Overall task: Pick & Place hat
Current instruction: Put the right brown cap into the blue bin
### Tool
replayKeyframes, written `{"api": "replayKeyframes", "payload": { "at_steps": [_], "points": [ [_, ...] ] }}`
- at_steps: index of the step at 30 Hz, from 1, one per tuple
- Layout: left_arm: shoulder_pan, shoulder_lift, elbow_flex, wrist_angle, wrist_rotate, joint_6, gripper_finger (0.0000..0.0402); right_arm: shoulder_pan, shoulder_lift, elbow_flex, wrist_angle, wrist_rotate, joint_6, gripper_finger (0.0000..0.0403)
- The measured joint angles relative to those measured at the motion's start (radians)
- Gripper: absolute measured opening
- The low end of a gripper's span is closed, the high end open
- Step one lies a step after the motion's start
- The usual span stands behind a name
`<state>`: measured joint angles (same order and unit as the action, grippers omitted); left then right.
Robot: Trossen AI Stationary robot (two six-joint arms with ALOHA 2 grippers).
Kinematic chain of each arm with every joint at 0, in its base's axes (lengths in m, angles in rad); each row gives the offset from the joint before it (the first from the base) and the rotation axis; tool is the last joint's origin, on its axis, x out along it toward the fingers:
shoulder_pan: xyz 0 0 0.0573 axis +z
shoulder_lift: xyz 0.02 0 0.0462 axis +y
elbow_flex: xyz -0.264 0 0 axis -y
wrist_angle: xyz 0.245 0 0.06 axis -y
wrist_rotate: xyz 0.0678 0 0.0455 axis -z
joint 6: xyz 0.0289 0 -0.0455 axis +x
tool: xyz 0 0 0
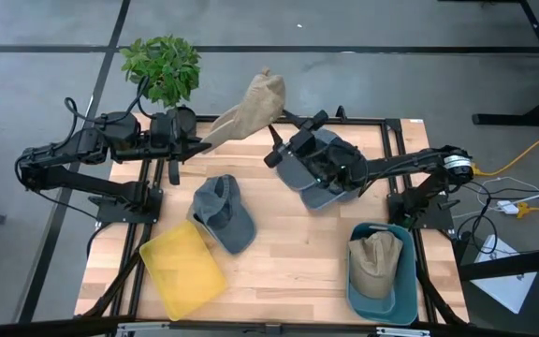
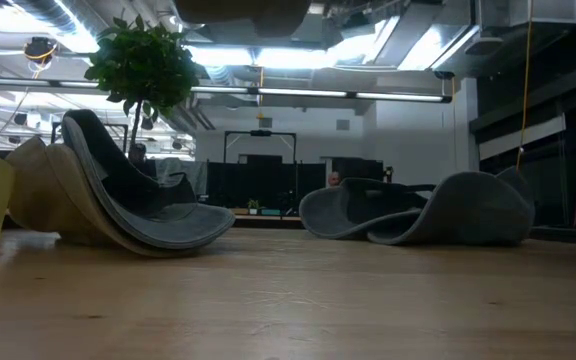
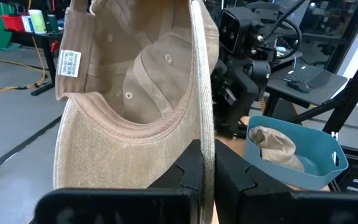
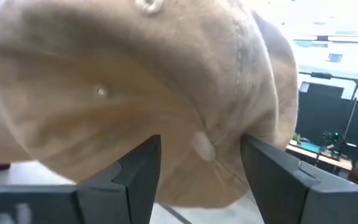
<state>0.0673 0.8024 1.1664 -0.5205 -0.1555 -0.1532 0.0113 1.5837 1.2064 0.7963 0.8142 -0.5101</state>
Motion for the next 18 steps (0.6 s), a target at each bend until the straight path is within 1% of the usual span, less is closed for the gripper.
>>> {"api": "replayKeyframes", "payload": {
  "at_steps": [2,5,8,11,16,17,18],
  "points": [
    [0.0,0.001,0.0,0.0,0.001,0.0,0.0013,-0.014,0.0,0.0,0.016,-0.023,0.0,0.0218],
    [0.0,0.002,0.0,0.0,0.017,0.0,0.0013,-0.035,0.0,0.0,0.015,-0.095,0.004,0.0216],
    [0.0,0.002,0.0,0.0,0.019,-0.001,0.0013,-0.042,0.0,0.0,0.015,-0.128,0.013,0.0195],
    [0.0,0.002,0.0,0.0,0.02,-0.001,0.0013,-0.042,0.0,0.0,0.004,-0.129,0.012,0.015],
    [0.0,0.002,0.0,0.0,0.019,0.0,0.0013,-0.042,0.0,0.0,-0.018,-0.13,0.012,0.0042],
    [0.0,0.002,0.0,0.0,0.019,0.0,0.0013,-0.042,0.0,0.0,-0.025,-0.134,0.012,0.0027],
    [0.0,0.002,0.0,0.0,0.019,0.0,0.0013,-0.04,0.0,0.0,-0.031,-0.137,0.012,0.0023]
  ]
}}
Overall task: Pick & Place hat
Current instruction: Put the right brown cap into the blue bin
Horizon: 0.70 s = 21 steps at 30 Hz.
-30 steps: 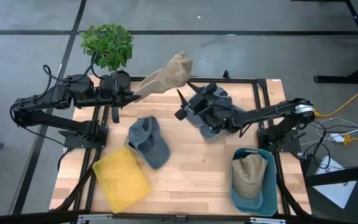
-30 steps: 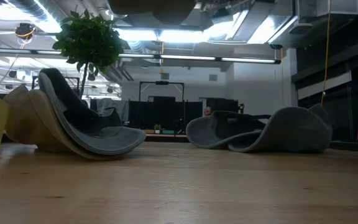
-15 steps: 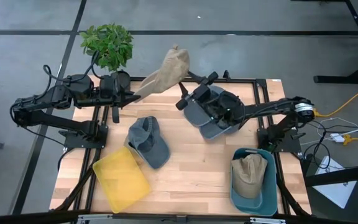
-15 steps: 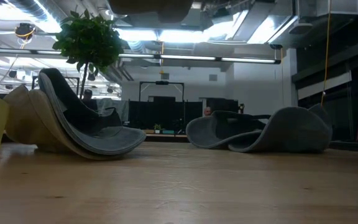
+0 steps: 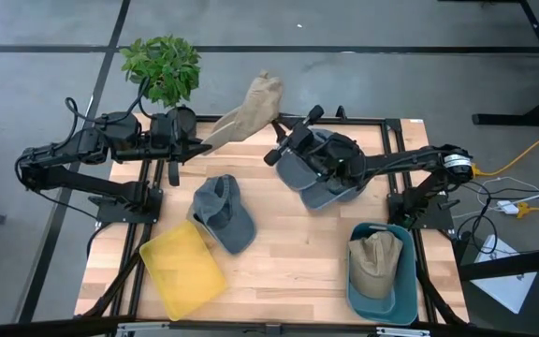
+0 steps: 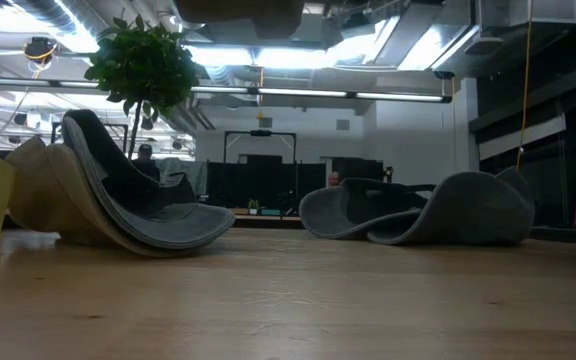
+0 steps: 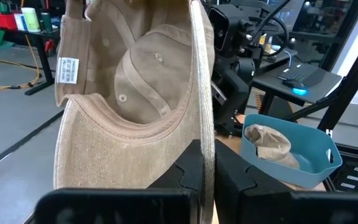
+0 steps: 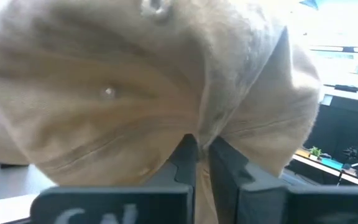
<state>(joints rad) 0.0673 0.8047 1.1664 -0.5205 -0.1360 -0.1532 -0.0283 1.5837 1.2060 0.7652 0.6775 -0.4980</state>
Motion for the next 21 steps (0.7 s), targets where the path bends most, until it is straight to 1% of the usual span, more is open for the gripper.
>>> {"api": "replayKeyframes", "payload": {
  "at_steps": [3,6,12,17,21],
  "points": [
    [0.0,0.0,0.0,-0.001,0.0,0.008,0.0013,0.011,0.0,0.0,-0.025,-0.001,0.0,0.0031],
    [0.0,-0.002,0.0,-0.016,0.006,0.019,0.0013,0.032,0.0,0.0,-0.096,-0.001,0.009,0.0041],
    [0.0,-0.003,0.0,-0.078,0.083,0.025,0.0013,0.092,0.0,0.0,-0.293,-0.004,0.065,0.0024],
    [0.0,-0.003,0.0,-0.179,0.155,0.025,0.0013,0.145,0.0,0.0,-0.445,-0.064,0.163,0.0024],
    [0.0,-0.003,0.0,-0.261,0.237,0.025,0.0013,0.178,-0.002,0.0,-0.528,-0.141,0.227,0.0024]
  ]
}}
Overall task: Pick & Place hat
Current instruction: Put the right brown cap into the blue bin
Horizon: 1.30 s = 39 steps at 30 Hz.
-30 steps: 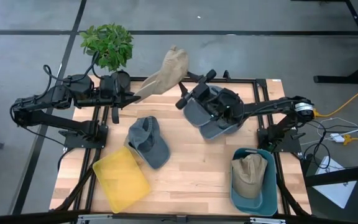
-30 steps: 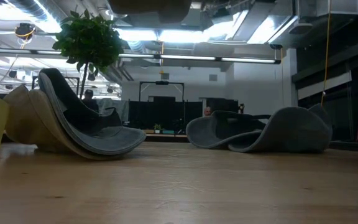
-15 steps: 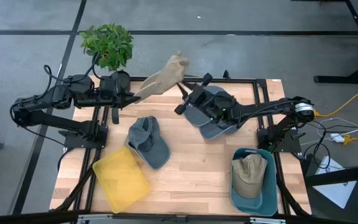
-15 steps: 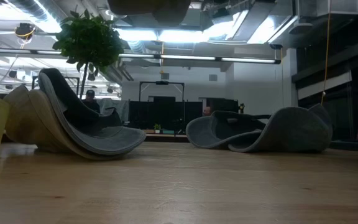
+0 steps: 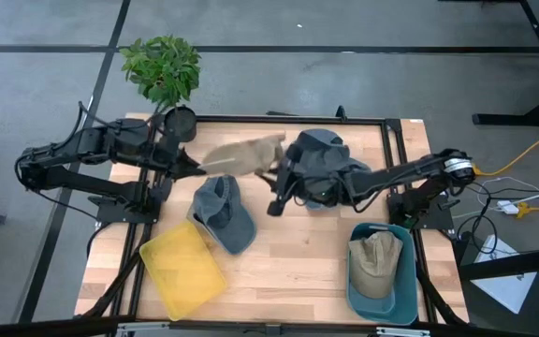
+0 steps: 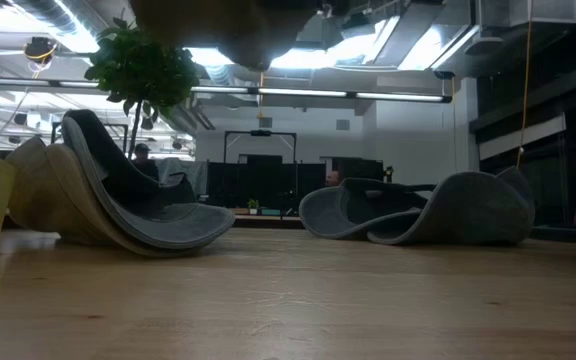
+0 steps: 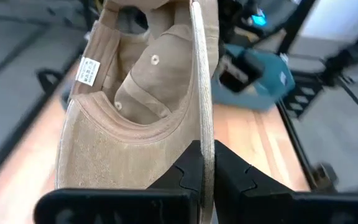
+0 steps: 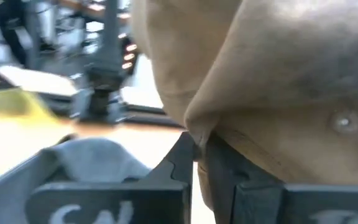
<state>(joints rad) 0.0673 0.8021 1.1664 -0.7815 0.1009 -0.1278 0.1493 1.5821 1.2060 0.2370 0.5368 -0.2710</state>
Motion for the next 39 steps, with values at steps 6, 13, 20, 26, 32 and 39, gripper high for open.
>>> {"api": "replayKeyframes", "payload": {
  "at_steps": [6,13,20,26,32,39],
  "points": [
    [0.0,-0.001,0.0,-0.064,0.034,0.021,0.0033,0.032,-0.037,0.0,-0.169,-0.084,0.121,0.0024],
    [0.0,-0.008,0.0,-0.055,-0.127,0.117,0.0098,0.065,-0.104,0.0,-0.334,-0.147,0.265,0.0024],
    [0.0,-0.006,0.0,-0.014,-0.245,0.207,0.0168,0.071,-0.161,0.0,-0.393,-0.221,0.366,0.0024],
    [0.0,0.009,0.0,0.031,-0.222,0.263,0.0212,0.065,-0.173,0.0,-0.392,-0.245,0.442,0.0024],
    [0.0,0.059,0.0,0.082,-0.138,0.273,0.0221,0.013,-0.173,0.0,-0.405,-0.38,0.594,0.0024],
    [-0.028,0.157,0.0,0.091,-0.075,0.305,0.0213,-0.054,-0.173,0.0,-0.435,-0.487,0.71,0.0024]
  ]
}}
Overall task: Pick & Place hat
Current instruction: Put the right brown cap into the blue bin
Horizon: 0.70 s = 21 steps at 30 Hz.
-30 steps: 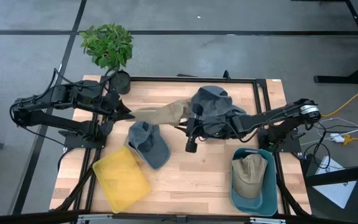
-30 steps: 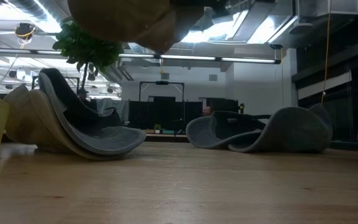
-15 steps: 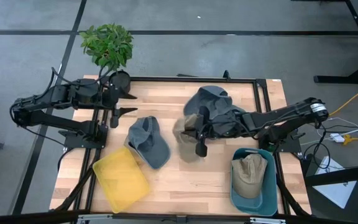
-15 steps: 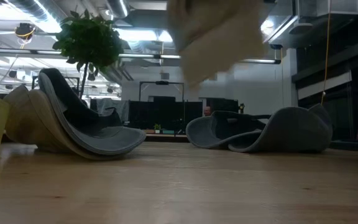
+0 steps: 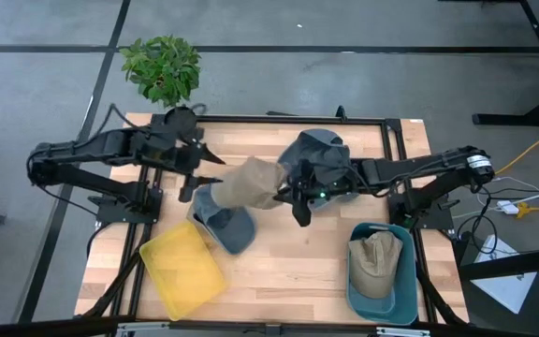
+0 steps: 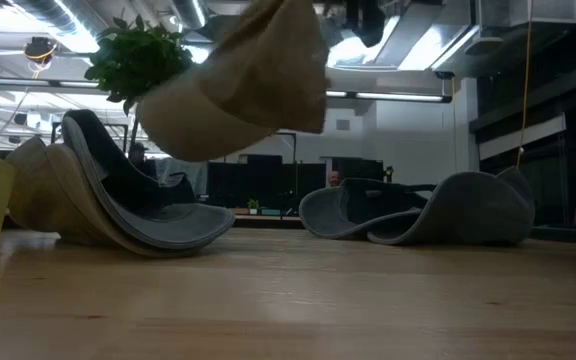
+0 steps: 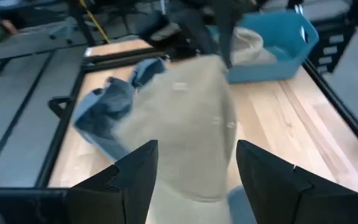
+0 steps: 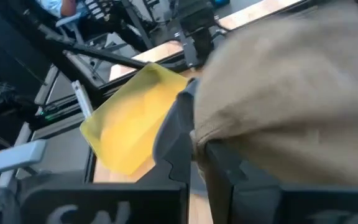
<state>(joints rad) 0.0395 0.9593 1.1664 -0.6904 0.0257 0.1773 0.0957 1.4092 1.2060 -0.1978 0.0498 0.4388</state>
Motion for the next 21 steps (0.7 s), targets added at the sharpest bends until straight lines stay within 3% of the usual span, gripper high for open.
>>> {"api": "replayKeyframes", "payload": {
  "at_steps": [8,14,21],
  "points": [
    [-0.053,0.094,0.0,0.046,-0.025,0.093,0.0222,-0.087,0.0,0.0,0.045,-0.125,0.05,0.0024],
    [-0.073,0.142,0.0,0.102,-0.111,0.107,0.0232,-0.148,0.0,0.0,0.122,-0.223,0.108,0.0027],
    [-0.064,0.191,0.0,0.144,-0.123,0.124,0.0245,-0.166,0.001,0.0,0.196,-0.268,0.076,0.0028]
  ]
}}
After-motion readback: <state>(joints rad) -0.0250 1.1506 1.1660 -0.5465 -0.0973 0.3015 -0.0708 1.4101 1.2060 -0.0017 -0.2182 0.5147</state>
